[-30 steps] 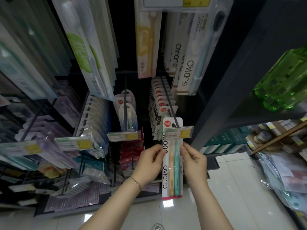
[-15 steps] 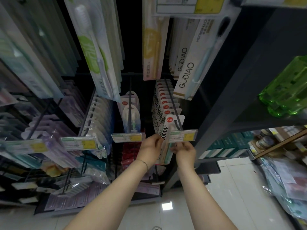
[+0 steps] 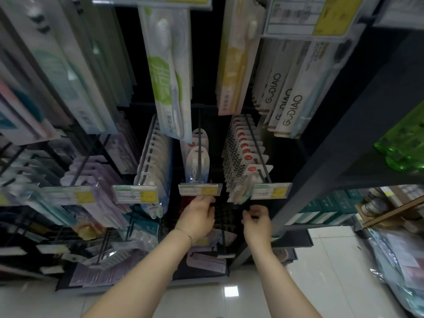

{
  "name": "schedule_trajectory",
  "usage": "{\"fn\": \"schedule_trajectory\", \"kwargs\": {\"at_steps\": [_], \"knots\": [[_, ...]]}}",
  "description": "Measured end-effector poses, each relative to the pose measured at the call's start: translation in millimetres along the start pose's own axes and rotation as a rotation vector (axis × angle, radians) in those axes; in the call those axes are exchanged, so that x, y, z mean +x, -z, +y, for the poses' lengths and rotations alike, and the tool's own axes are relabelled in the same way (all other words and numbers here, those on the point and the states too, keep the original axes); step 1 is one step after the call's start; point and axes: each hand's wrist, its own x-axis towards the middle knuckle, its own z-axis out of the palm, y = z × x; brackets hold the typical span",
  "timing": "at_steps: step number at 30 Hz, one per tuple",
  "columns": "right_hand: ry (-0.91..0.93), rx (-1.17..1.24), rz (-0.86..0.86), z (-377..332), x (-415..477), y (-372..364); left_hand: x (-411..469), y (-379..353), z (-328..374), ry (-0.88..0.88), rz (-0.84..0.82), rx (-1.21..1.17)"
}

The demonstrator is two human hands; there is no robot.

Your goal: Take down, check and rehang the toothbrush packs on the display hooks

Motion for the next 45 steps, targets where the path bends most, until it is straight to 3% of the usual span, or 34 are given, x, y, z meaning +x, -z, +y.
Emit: {"fn": "schedule_trajectory", "kwargs": {"at_steps": [10,18,25,29,33,37,42,45], "knots": [[0.383,-0.652,-0.284,-23.2,-30.0,-34.9,-16.4,33.7,-34.4,0.006,-0.022,0.102],[0.537,-0.818,-0.291,-40.4,-28.3,-48.9,-12.7,42.4,-45.9,-0.024,-0.044,0.095],[0.393,-0.695,-0.309,-61.2,-7.5,-56.7,7.5,39.6,-38.4,-0.042,0.069,-0.012],[0.304,-0.573,-0.405,-71.9,12.5,-63.8,20.4,39.5,-32.4,0.003,0.139,-0.112],[0.352,-0.333,-0.460,-71.3,32.1,-72.3,36.9,37.0,-33.1,0.061,0.094,-0.177],[0.407,-0.204,-0.521,-68.6,36.9,-76.5,39.8,34.9,-29.5,-0.016,0.145,-0.284],[0.300,0.048,-0.442,-65.7,31.5,-78.8,38.5,28.9,-28.3,0.090,0.238,-0.299],[0.332,0.094,-0.365,-64.3,27.5,-76.3,29.8,22.5,-22.5,0.115,0.246,-0.343]]}}
